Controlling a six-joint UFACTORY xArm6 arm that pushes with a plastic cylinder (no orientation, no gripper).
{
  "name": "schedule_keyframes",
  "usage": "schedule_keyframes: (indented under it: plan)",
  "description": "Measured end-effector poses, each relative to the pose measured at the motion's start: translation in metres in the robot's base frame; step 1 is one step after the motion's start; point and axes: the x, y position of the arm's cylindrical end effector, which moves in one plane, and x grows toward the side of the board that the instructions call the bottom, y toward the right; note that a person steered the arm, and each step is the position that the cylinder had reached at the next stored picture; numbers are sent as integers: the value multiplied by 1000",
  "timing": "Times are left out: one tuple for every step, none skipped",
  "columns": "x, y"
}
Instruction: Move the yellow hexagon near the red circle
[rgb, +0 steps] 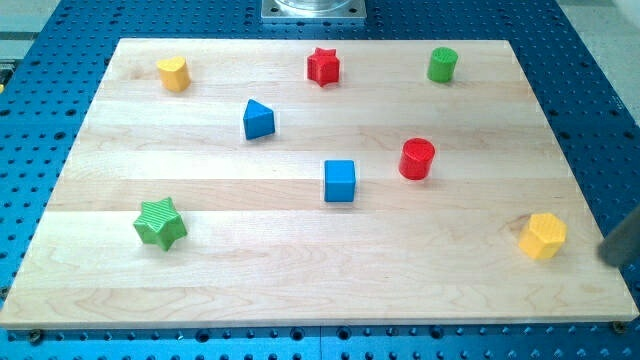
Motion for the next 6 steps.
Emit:
schedule_keyframes:
  plan:
    - [-12, -91]
    - [1, -128]
    - [11, -159]
    - [-34, -140]
    - [-75, -134]
    - [-57, -159]
